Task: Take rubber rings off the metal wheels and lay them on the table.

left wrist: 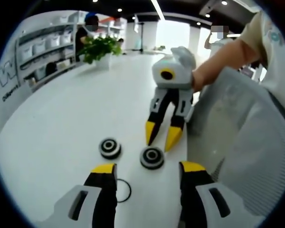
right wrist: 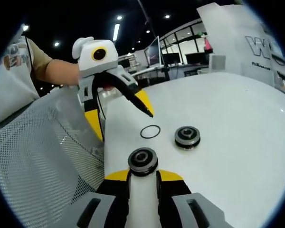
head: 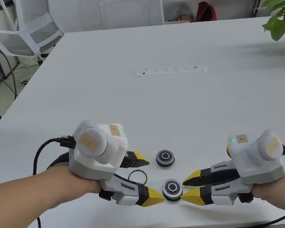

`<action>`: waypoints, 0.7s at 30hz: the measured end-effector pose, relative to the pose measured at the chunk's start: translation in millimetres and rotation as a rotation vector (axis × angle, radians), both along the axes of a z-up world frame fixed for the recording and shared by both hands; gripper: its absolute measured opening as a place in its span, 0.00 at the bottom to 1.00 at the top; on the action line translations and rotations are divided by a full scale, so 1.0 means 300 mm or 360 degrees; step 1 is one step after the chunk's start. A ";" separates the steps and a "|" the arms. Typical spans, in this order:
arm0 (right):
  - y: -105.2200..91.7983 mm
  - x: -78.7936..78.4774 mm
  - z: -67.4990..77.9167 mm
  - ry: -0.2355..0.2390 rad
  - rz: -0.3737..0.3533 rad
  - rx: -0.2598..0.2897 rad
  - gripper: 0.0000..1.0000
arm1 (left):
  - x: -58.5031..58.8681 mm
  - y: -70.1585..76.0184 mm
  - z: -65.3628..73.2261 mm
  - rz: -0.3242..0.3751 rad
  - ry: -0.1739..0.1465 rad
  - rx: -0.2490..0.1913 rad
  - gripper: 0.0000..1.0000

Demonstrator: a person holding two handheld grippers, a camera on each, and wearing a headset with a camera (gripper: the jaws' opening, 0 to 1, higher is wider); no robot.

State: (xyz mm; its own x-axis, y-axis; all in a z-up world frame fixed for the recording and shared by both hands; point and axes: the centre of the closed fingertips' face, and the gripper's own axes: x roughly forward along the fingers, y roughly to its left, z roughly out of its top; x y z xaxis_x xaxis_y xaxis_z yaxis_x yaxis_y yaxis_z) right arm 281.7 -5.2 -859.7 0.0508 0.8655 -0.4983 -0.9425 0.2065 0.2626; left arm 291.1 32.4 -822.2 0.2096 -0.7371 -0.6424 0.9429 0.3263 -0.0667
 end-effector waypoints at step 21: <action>0.006 0.002 -0.015 -0.0049 0.0039 -0.0024 0.15 | -0.007 -0.065 -0.048 -0.0015 0.0059 -0.0006 0.42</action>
State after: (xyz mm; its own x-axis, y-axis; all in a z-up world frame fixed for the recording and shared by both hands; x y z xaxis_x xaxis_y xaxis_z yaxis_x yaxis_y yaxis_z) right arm 282.4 -3.5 -864.2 0.0453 0.8592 -0.5097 -0.9550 0.1869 0.2302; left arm 289.1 12.9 -836.7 0.1788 -0.7414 -0.6468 0.9428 0.3172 -0.1029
